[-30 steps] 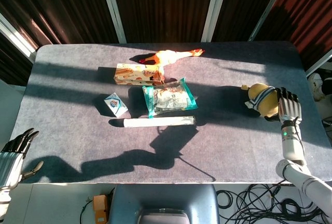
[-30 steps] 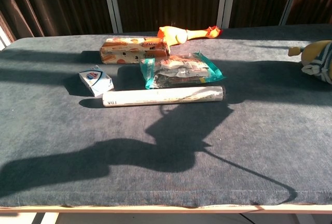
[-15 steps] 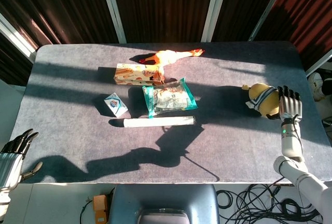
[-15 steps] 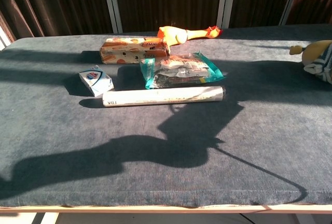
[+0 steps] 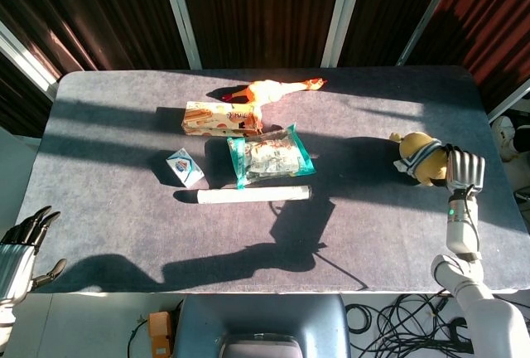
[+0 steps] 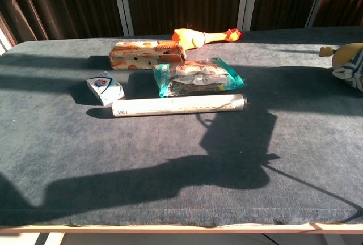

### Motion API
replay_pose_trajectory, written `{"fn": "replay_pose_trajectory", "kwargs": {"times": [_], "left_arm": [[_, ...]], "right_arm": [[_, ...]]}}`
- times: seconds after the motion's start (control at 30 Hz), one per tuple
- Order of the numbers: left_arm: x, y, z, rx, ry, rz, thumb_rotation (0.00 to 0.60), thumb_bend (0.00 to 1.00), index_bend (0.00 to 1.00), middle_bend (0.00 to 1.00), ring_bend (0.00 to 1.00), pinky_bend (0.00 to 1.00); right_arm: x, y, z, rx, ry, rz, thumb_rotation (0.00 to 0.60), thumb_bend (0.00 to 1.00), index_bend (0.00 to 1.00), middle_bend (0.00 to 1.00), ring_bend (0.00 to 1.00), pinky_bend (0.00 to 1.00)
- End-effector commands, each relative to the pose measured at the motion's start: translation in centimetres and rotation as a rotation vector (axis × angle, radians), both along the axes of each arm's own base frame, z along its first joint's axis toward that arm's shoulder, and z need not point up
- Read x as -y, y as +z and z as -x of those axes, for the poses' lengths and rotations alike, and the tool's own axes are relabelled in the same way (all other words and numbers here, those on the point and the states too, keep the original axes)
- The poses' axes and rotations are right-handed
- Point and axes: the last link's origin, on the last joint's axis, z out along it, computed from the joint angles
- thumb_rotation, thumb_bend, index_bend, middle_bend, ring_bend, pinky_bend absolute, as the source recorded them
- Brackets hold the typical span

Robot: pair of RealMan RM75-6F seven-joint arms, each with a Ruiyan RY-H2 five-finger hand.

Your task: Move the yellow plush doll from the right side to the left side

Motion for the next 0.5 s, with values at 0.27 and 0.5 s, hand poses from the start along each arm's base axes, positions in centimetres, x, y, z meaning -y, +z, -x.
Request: {"fn": "replay_pose_trajectory", "kwargs": {"times": [0.27, 0.5], "left_arm": [[0.0, -0.2, 0.0, 0.000, -0.001, 0.010, 0.600, 0.22, 0.17, 0.10, 0.17, 0.28], [0.0, -0.2, 0.0, -0.001, 0.006, 0.015, 0.600, 0.23, 0.17, 0.10, 0.17, 0.28]], "right_arm": [[-1.8, -2.2, -5.5, 0.182, 0.370, -0.035, 0.600, 0.65, 0.82, 0.47, 0.49, 0.75], [-6.0, -2.9, -12.4, 0.318, 0.582, -0.215, 0.600, 0.65, 0.82, 0.47, 0.49, 0.75]]}}
